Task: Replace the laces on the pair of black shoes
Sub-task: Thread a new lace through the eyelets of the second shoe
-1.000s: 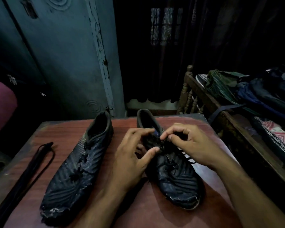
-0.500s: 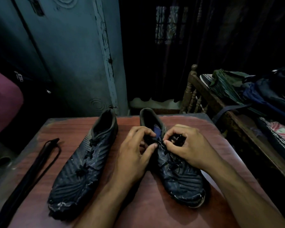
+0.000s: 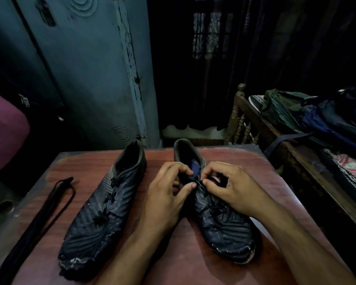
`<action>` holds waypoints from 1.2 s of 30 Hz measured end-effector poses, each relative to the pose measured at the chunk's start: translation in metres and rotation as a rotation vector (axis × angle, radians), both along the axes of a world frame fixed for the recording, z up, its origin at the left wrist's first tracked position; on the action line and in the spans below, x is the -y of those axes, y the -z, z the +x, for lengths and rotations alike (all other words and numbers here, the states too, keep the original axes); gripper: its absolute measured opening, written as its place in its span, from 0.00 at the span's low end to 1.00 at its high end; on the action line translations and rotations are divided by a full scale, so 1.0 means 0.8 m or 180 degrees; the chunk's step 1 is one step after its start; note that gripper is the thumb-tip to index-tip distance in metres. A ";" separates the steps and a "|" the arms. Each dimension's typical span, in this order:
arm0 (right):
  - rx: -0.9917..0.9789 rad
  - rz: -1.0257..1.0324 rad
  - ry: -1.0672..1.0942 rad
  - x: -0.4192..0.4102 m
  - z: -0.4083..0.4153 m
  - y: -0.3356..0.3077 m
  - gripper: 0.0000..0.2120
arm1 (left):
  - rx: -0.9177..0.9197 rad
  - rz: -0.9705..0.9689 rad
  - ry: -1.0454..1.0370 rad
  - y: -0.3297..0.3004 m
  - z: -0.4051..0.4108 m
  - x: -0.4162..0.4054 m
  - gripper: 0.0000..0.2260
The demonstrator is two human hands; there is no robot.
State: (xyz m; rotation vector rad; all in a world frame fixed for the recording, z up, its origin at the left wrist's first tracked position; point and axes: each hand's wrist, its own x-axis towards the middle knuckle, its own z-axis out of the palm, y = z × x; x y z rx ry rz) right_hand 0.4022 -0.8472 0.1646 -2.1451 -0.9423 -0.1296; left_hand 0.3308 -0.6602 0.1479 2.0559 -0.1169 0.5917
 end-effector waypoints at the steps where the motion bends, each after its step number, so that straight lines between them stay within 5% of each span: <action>1: -0.0018 -0.0013 0.0001 0.000 0.000 0.001 0.06 | -0.0014 0.0015 0.0008 0.000 0.000 0.000 0.12; 9: -0.0056 -0.0019 0.0099 -0.001 0.001 0.003 0.07 | -0.0103 0.0064 0.0003 -0.001 -0.004 -0.001 0.21; 24: -0.0857 0.0309 0.0121 -0.006 -0.003 0.001 0.04 | 0.0245 -0.0025 -0.0180 0.000 -0.004 0.003 0.06; 30: -0.1128 0.1435 0.0355 0.001 0.010 0.003 0.07 | -0.0259 -0.1246 0.0103 -0.004 -0.005 0.008 0.11; 36: -0.1112 0.1453 0.0592 0.009 0.023 0.020 0.11 | -0.0509 -0.2980 0.0163 -0.016 0.001 0.003 0.11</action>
